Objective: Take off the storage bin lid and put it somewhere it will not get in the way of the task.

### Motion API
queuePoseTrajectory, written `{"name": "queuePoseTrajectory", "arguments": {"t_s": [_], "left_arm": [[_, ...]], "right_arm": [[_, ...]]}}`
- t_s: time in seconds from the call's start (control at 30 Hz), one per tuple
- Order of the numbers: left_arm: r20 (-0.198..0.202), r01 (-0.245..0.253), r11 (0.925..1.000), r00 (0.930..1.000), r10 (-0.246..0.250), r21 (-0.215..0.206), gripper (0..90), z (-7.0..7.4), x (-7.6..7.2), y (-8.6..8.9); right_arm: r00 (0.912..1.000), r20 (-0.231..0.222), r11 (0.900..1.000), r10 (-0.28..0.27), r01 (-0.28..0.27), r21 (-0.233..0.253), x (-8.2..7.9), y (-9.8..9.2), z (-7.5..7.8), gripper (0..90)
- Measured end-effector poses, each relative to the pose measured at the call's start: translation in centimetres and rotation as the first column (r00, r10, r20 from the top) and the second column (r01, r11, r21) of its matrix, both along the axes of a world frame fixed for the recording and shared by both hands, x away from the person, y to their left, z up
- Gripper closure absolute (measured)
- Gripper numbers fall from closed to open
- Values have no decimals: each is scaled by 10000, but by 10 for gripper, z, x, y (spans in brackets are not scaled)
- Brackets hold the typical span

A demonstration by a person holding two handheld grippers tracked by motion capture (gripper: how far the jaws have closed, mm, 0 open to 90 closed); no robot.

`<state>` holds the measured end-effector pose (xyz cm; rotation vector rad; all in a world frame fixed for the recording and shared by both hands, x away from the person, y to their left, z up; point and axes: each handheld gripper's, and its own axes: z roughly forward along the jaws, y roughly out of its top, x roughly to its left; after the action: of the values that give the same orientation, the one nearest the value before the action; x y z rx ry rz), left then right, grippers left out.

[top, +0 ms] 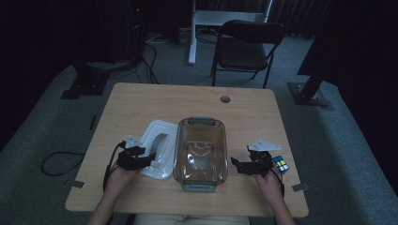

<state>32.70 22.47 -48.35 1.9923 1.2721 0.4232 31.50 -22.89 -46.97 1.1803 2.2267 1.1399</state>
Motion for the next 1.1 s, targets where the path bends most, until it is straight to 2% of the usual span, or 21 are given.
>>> {"name": "queuePoseTrajectory", "arguments": {"t_s": [0.03,0.07,0.1,0.13,0.17,0.23,0.3,0.33,0.37,0.43,0.47,0.57,0.67,0.73,0.77,0.8,0.97,1.1], "left_arm": [[103,28,9998,9999,-26,-191,437,-1,0,6],[156,-153,9996,9998,157,-240,392,-1,-1,12],[251,-249,9992,9994,257,-315,386,-2,-1,18],[263,-128,9985,9996,142,-532,353,-3,-1,24],[277,-219,9978,9993,236,-625,286,-4,-1,29],[291,-383,9964,9988,406,-754,278,-5,-1,39],[289,-581,9958,9978,603,-702,246,-7,-1,47],[284,-707,9955,9970,725,-625,192,-8,-1,51],[332,-813,9948,9960,835,-618,192,-9,-2,55],[383,-1005,9921,9939,1036,-753,192,-10,-3,61],[398,-1133,9907,9924,1165,-753,188,-10,-4,64],[424,-1522,9866,9870,1548,-583,171,-12,-7,72],[294,-1819,9821,9826,1835,-497,88,-15,-8,81],[230,-2006,9784,9791,2019,-508,82,-17,-10,87],[68,-2029,9779,9791,2035,-513,17,-18,-10,90],[24,-2082,9770,9780,2085,-470,4,-19,-11,93],[-84,-2491,9683,9685,2490,-201,4,-25,-13,101],[-198,-2898,9570,9568,2900,144,5,-31,-13,105]], "right_arm": [[10000,59,9999,-63,63,79,0,-3,1,142],[9997,130,9997,-190,188,127,-1,-6,3,142],[9995,193,9995,-262,258,189,-2,-9,5,139],[9990,298,9992,-321,314,245,-2,-13,7,132],[9982,406,9987,-439,428,275,-3,-16,9,132],[9973,454,9978,-582,566,352,-4,-22,13,130],[9956,511,9960,-787,764,455,-4,-30,16,130],[9941,456,9939,-981,956,551,-4,-36,19,127],[9941,456,9939,-981,956,551,-4,-36,19,127],[9886,627,9905,-1371,1375,-11,-5,-39,20,123],[9891,589,9905,-1351,1363,-163,-6,-41,20,113],[9908,418,9916,-1285,1291,-120,-7,-48,19,113],[9903,468,9914,-1312,1311,47,-9,-54,18,112],[9901,458,9910,-1329,1321,202,-10,-60,17,111],[9896,446,9904,-1369,1359,236,-11,-63,17,112],[9881,454,9890,-1472,1465,195,-11,-66,17,112],[9789,367,9795,-2011,2005,191,-13,-81,14,112],[9726,119,9726,-2322,2321,106,-13,-92,9,112]]}}
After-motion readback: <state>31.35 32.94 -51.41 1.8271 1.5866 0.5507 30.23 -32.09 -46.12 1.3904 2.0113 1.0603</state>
